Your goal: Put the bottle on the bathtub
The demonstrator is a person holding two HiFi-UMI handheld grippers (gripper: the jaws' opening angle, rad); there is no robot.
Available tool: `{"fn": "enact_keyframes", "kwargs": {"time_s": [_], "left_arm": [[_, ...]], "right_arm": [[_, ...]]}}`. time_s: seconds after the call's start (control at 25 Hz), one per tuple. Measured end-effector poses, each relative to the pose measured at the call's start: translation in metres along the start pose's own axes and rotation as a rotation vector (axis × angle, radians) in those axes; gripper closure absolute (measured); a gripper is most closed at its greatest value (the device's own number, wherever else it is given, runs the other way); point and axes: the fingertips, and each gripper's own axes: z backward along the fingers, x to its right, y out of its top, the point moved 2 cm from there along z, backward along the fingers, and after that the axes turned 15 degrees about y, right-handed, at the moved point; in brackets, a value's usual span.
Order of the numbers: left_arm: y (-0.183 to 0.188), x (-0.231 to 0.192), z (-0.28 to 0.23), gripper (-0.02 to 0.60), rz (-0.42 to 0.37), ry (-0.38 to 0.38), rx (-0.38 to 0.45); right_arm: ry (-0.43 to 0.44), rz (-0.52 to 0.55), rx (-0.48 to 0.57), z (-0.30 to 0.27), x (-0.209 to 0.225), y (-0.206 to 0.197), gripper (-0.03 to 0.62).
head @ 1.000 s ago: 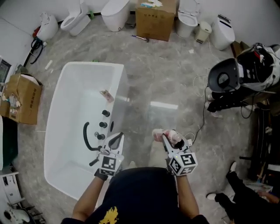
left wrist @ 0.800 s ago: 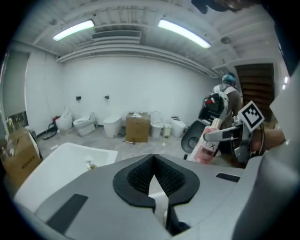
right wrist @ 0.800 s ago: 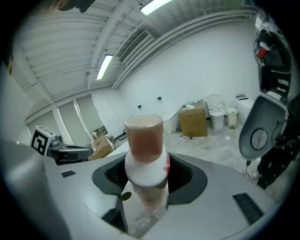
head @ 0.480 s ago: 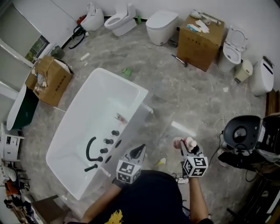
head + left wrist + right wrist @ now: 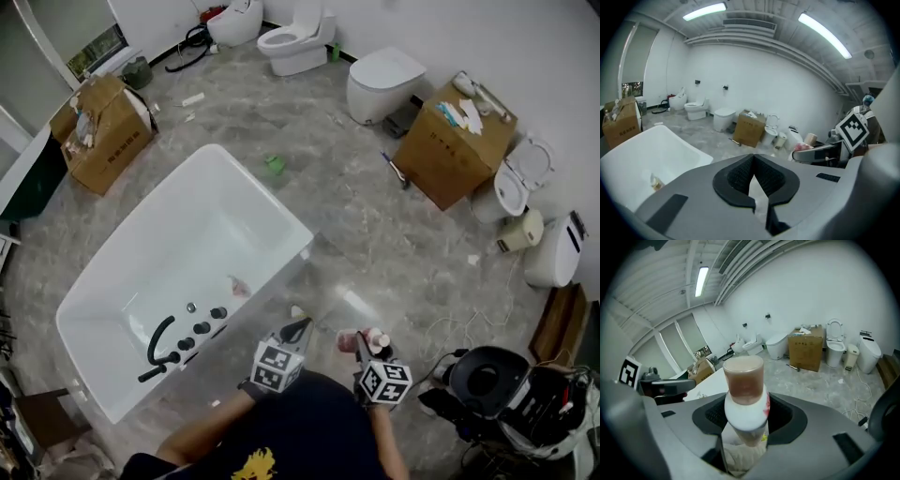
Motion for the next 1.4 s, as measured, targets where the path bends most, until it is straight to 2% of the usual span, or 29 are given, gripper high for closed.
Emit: {"fn": "enact_keyframes", "kwargs": {"time_s": [0.2,0.32,0.44,0.68,0.92,1.08,1.24,1.4], "left_arm": [[0.089,-0.025,-0.071,0.565,0.016,-0.041,0.078],[0.132,-0.071,-0.099,0.565,0.011,0.018,0.120],[0.148,-0.117,-0.104,0.565,0.095,0.103,0.159],[0.169,-0.207,-0.109,0.565,0.201,0.376,0.205],[0.193,-0.261,-0.156,0.565,0.318,0.621,0.212],[0.214,-0.294,-0.181,0.565,0.445,0.838,0.223],[0.236,-0.300,-0.206,0.565,0.563,0.995,0.251],[0.225,-0.307,-0.208,0.565,0.654,1.137,0.267]], "right_arm": [[-0.021,0.081,-0.077,-0.039,0.039,0.096,0.381],[-0.042,0.112,-0.044,-0.087,0.057,0.156,0.381],[0.017,0.141,-0.064,-0.141,0.059,0.196,0.381],[0.237,0.314,-0.223,-0.278,0.018,0.262,0.381],[0.468,0.459,-0.373,-0.416,0.002,0.311,0.381],[0.608,0.549,-0.503,-0.500,-0.013,0.332,0.381],[0.682,0.566,-0.624,-0.563,-0.015,0.344,0.381],[0.682,0.576,-0.662,-0.609,-0.022,0.334,0.381]]}}
